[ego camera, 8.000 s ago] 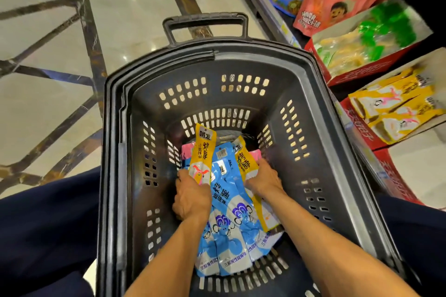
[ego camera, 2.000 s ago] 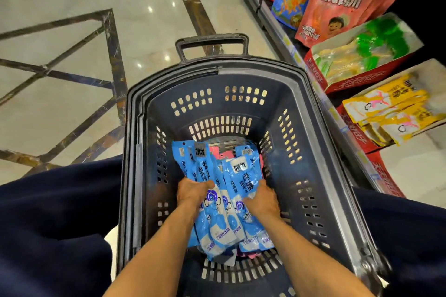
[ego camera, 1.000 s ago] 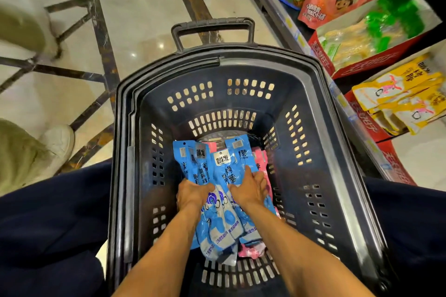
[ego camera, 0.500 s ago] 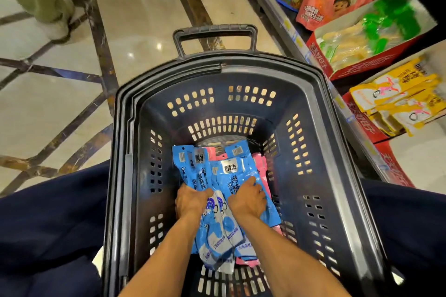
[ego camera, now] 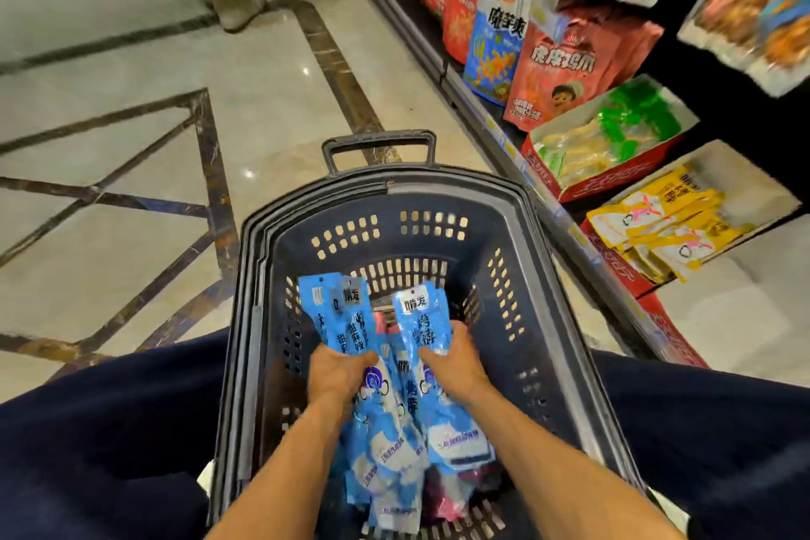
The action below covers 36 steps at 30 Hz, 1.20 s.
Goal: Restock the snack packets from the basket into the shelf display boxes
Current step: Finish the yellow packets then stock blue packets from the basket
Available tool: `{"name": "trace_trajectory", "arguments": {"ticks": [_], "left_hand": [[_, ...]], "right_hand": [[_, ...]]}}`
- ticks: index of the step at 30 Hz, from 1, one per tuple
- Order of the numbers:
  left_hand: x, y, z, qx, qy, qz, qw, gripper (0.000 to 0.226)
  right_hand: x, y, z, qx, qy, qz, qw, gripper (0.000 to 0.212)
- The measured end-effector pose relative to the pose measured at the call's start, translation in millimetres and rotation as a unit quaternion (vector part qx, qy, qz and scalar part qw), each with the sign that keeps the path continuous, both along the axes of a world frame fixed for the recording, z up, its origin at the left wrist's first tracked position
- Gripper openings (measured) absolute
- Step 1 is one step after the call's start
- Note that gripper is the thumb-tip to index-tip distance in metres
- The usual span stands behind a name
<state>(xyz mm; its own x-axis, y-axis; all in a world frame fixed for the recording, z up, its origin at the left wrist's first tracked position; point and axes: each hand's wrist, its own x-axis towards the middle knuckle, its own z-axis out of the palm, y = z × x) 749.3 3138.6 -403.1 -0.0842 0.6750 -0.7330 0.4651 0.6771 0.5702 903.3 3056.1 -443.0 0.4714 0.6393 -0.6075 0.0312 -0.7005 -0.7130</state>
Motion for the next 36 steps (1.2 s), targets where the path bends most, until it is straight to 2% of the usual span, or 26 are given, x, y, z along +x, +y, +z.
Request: {"name": "trace_trajectory", "arguments": {"ticks": [2, 6, 9, 13, 15, 17, 19, 21, 22, 24, 27, 29, 33, 36], "left_hand": [[0, 11, 29, 0.034, -0.018, 0.003, 0.999, 0.019], [2, 14, 98, 0.104, -0.078, -0.004, 0.992, 0.018], [13, 12, 157, 0.146, -0.129, 0.011, 0.981, 0.028], [82, 9, 225, 0.189, -0.234, -0.041, 0.953, 0.032], [138, -4, 250, 0.192, -0.281, -0.082, 0.937, 0.029], [193, -22, 261, 0.178, -0.317, -0.124, 0.923, 0.028], [243, -37, 257, 0.16, -0.321, -0.16, 0.92, 0.032], [288, -47, 239, 0.15, -0.307, -0.195, 0.919, 0.032], [310, -51, 228, 0.145, -0.299, -0.208, 0.92, 0.029], [351, -55, 199, 0.131, -0.269, -0.229, 0.926, 0.029], [404, -53, 145, 0.107, -0.245, -0.266, 0.926, 0.022], [431, -45, 109, 0.099, -0.25, -0.287, 0.919, 0.017], [463, -32, 68, 0.073, -0.265, -0.307, 0.911, 0.027], [475, -27, 47, 0.048, -0.265, -0.32, 0.908, 0.012]], "right_hand": [[14, 16, 41, 0.064, 0.023, 0.007, 0.998, 0.036], [41, 29, 125, 0.149, 0.039, -0.004, 0.988, 0.027], [67, 25, 194, 0.219, 0.049, -0.004, 0.975, 0.019], [138, -4, 264, 0.237, 0.011, -0.068, 0.969, 0.02], [180, -32, 281, 0.23, -0.021, -0.117, 0.966, 0.009], [212, -63, 292, 0.208, -0.055, -0.142, 0.966, 0.018], [240, -92, 279, 0.178, -0.081, -0.181, 0.964, 0.023], [262, -122, 251, 0.155, -0.094, -0.229, 0.956, 0.015], [276, -135, 230, 0.152, -0.094, -0.266, 0.947, 0.011], [302, -158, 192, 0.129, -0.077, -0.369, 0.917, 0.026], [355, -180, 137, 0.058, -0.087, -0.464, 0.88, 0.025], [397, -176, 101, 0.03, -0.078, -0.488, 0.869, 0.04], [472, -153, 8, 0.039, -0.121, -0.496, 0.859, 0.043], [478, -123, -9, -0.01, -0.148, -0.504, 0.851, 0.041]]}}
